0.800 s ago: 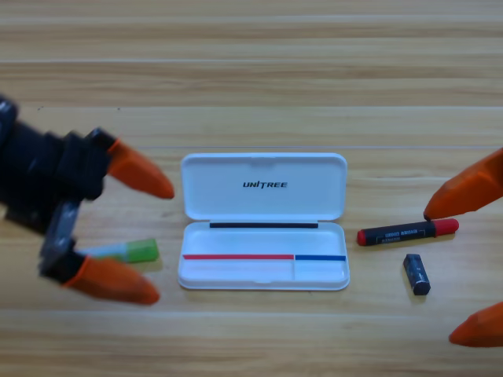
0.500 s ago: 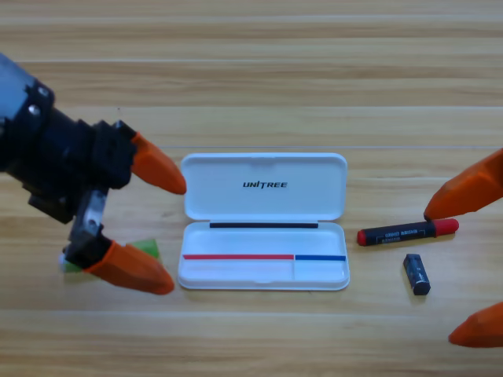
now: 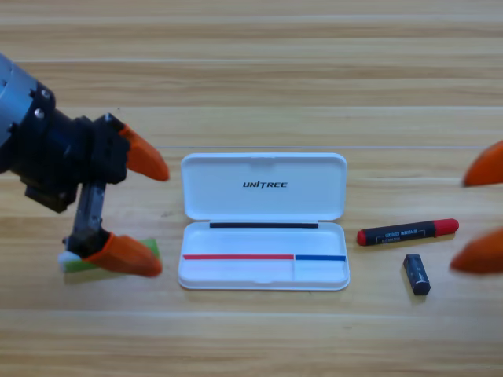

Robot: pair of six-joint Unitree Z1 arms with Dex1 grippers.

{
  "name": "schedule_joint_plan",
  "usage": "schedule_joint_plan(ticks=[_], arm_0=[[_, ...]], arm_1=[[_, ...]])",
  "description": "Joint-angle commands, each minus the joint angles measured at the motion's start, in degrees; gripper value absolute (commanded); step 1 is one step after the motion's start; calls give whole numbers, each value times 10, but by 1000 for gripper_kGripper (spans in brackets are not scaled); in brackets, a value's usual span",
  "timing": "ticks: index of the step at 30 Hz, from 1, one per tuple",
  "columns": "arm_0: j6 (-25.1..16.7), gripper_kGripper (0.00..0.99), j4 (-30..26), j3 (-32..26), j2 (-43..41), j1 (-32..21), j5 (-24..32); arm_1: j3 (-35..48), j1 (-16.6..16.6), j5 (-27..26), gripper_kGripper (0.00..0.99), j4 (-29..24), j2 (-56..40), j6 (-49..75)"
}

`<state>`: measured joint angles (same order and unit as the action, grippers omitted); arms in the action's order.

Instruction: Clean up eraser and pencils

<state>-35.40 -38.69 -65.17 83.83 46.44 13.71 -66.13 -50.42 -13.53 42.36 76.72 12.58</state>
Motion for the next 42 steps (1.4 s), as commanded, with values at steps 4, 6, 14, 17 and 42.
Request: schedule_joint_plan(ticks=[4, 6, 14, 17, 42], arm_0=[[-44, 990, -56, -35, 67, -7, -133], [-63, 988, -75, -51, 99, -30, -140], [-84, 971, -103, -110, 225, -102, -152], [-84, 957, -103, -122, 256, -115, -149], [-84, 936, -87, -66, 300, -141, -150]], arm_1=[[7, 114, 76, 985, 40, 34, -111], [11, 114, 91, 985, 40, 53, -144], [37, 114, 131, 983, 8, 150, -229], [50, 114, 133, 985, -20, 171, -279], [-25, 69, 126, 891, -35, 375, -464]])
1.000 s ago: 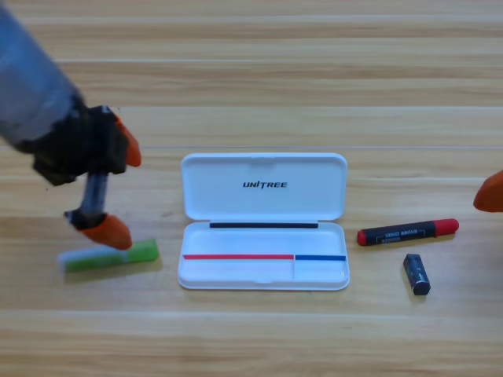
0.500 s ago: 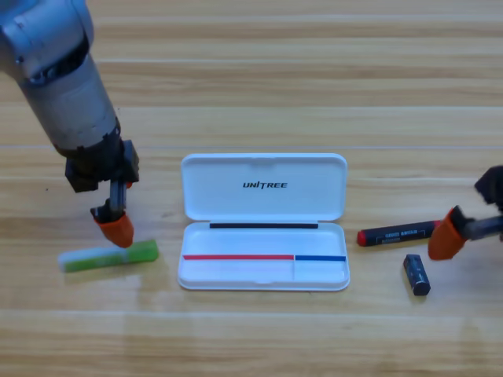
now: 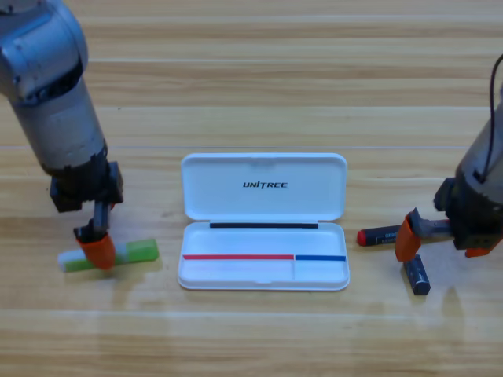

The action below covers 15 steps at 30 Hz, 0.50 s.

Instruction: Clean up eraser and pencils

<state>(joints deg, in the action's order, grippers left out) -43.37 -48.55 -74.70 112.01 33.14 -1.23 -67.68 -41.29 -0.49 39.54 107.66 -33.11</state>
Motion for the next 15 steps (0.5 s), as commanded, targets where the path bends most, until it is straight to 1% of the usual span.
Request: schedule_joint_plan(ticks=[1, 3, 7, 10, 15], arm_0=[[-4, 937, 14, 34, 17, -8, -1], [-4, 936, 22, 43, 15, -8, -1], [-2, 936, 34, 59, 14, -8, -1], [-2, 936, 44, 69, 14, -8, -1], [-2, 936, 62, 85, 15, -8, -1]], arm_1=[[-10, -22, -4, 890, -7, 71, -11], [-13, -22, -6, 825, -7, 84, -16], [-17, -22, -5, 804, -7, 99, -18], [-17, -22, -8, 632, -7, 108, -18], [-26, -22, -19, 259, -7, 122, -14]])
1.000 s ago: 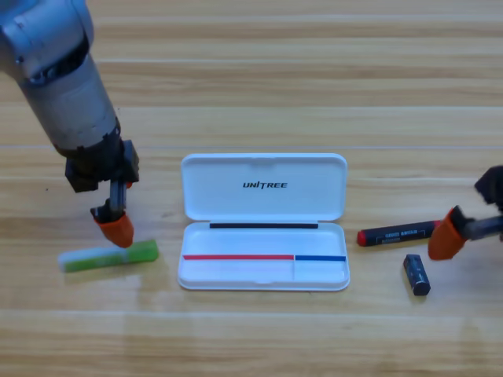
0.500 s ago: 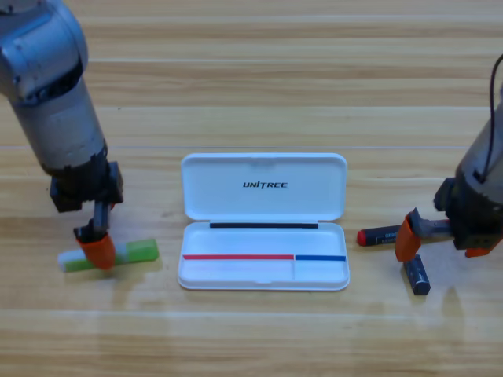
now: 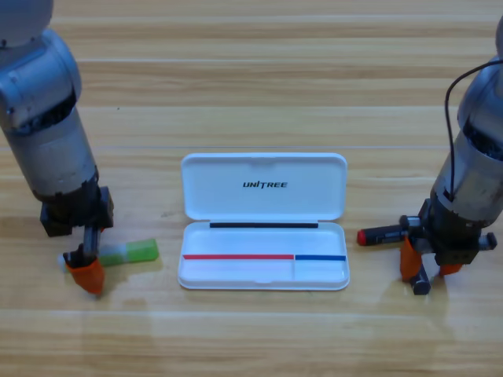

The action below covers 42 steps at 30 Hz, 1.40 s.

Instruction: Clean up eraser and pencils

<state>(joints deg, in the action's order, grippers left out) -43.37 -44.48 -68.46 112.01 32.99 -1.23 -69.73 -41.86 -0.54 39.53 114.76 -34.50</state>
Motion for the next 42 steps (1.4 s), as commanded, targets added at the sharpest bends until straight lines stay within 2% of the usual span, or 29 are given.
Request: schedule_joint_plan(ticks=[1, 4, 8, 14, 17, 21, 24, 27, 31, 35, 38, 42], arm_0=[[-2, 936, 23, 24, 15, -7, -1], [-2, 942, 28, 28, 15, -7, -1], [-2, 951, 30, 34, 11, -7, -1], [0, 954, 36, 39, 8, -6, -2], [0, 954, 45, 46, 8, -6, -3], [1, 948, 57, 54, 8, -6, -5], [1, 910, 74, 63, 6, -6, -6], [-7, 811, 78, 64, 9, -5, -7], [-32, 586, 82, 68, 20, -5, -9], [-54, 291, 100, 83, 18, -3, -10], [-68, 0, 110, 88, 16, -1, -17], [-68, 0, 130, 102, -3, 2, -35]], arm_1=[[-7, -16, -22, 176, -7, 53, 0], [-10, -17, -19, 0, -7, 57, 1], [-13, -17, -16, 0, 1, 49, 48], [11, -21, -27, 0, 38, -60, 327], [-22, -33, -28, 0, 101, -77, 492], [-84, -69, -27, 0, 183, -65, 639], [-119, -87, -28, 0, 209, -40, 704], [-164, -99, -25, 0, 221, -2, 729], [-213, -111, -25, 0, 224, 41, 742], [-263, -112, -22, 0, 224, 83, 755], [-288, -112, -22, 0, 224, 109, 757], [-313, -113, -22, 0, 224, 134, 761]])
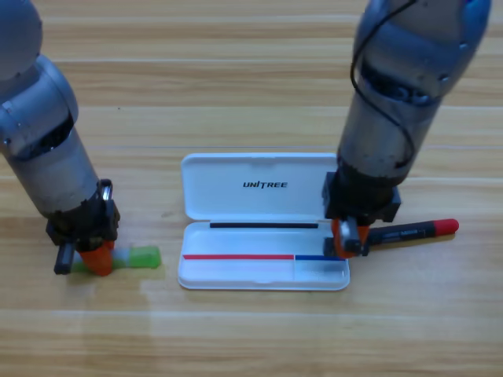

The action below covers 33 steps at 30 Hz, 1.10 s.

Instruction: Clean up eraser and pencils

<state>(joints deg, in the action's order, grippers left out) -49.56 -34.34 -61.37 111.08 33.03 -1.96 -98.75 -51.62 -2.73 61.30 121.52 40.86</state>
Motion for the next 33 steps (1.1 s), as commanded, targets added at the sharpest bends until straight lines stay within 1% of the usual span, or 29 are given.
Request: schedule_joint_plan(ticks=[1, 4, 8, 15, 16, 18, 20, 25, 26, 29, 33], arm_0=[[-6, 0, 28, 31, 0, 4, -37], [-10, 0, 21, 23, -19, 10, -51], [-9, 0, -29, -15, -36, 22, -52], [9, 0, -101, -80, -57, 56, -53], [12, 0, -112, -90, -58, 62, -52], [17, 0, -129, -106, -61, 71, -52], [21, 0, -139, -118, -63, 77, -52], [28, 0, -158, -139, -63, 90, -52], [29, 0, -161, -142, -63, 92, -52], [33, 0, -171, -157, -63, 99, -48], [39, 0, -187, -187, -58, 117, -38]], arm_1=[[-29, -15, 0, 0, 7, 71, 7], [-43, -15, 0, 0, 7, 83, 8], [-54, -14, 0, 0, 7, 97, 8], [-54, -14, 4, 0, 7, 102, 6], [-53, -14, 4, 20, 7, 101, 6], [-53, -14, 4, 221, 7, 101, 6], [-52, -14, 4, 337, 9, 101, 6], [-51, -13, 8, 761, 12, 94, 4], [-51, -13, 11, 798, 12, 91, 3], [-46, -13, 17, 833, 29, 60, 2], [10, -13, 18, 862, 39, -30, 2]])
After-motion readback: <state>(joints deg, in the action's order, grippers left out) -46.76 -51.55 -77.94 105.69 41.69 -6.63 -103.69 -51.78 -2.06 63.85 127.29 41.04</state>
